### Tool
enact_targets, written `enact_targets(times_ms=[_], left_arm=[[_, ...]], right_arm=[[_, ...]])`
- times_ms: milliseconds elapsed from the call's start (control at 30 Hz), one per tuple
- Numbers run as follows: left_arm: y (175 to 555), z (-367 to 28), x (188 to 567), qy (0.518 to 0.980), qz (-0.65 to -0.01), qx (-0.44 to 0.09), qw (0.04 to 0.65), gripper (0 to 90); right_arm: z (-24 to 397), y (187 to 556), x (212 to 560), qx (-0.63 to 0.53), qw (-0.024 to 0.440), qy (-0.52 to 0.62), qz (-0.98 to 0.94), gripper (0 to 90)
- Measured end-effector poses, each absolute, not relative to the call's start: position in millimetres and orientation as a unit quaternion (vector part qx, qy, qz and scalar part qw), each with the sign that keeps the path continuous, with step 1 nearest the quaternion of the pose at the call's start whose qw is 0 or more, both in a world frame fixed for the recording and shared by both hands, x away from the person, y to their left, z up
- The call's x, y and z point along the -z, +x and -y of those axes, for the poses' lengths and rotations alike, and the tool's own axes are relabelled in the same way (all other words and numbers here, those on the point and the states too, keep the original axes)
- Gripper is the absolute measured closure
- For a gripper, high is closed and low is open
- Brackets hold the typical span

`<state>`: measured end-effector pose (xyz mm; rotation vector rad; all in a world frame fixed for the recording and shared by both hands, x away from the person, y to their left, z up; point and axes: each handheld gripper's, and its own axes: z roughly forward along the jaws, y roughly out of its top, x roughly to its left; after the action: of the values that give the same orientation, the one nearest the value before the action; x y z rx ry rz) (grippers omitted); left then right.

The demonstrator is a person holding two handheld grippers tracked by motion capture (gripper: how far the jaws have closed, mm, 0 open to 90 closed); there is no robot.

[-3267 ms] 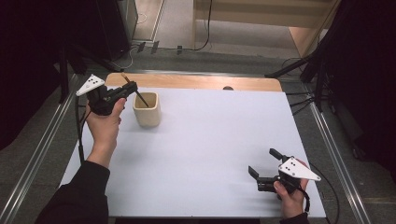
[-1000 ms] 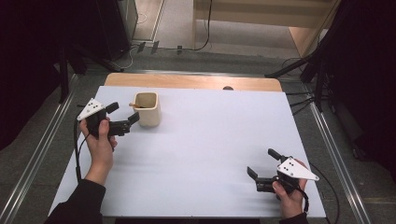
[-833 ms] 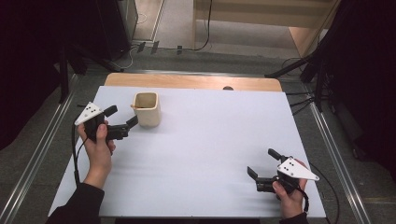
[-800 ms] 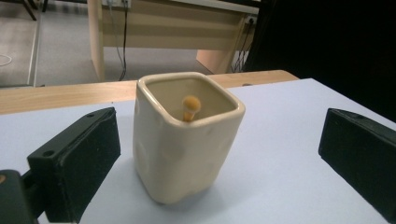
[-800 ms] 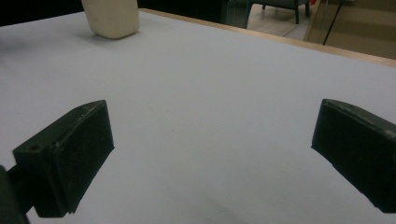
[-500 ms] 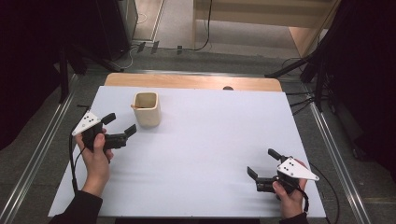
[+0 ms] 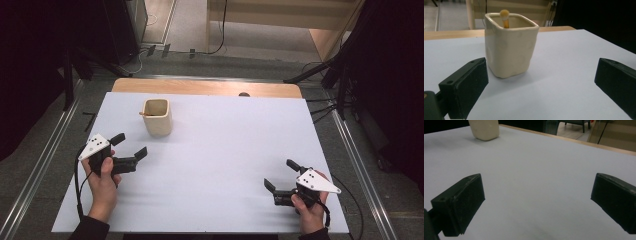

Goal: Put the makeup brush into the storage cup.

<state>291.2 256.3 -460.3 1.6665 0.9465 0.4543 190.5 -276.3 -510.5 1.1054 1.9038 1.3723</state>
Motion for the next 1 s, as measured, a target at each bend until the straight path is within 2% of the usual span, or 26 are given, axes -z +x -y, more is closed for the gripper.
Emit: enact_targets(times_ms=[667, 1000], left_arm=[[249.2, -262.6, 481.0, 0.711, -0.399, -0.193, 0.546, 0.0], [233.3, -260.6, 489.2, 0.732, -0.381, -0.189, 0.532, 0.0]], right_arm=[[275.5, 189.4, 509.2, -0.509, 0.273, 0.407, -0.707, 0.0], [276.0, 189.3, 508.6, -0.509, 0.274, 0.408, -0.707, 0.0]])
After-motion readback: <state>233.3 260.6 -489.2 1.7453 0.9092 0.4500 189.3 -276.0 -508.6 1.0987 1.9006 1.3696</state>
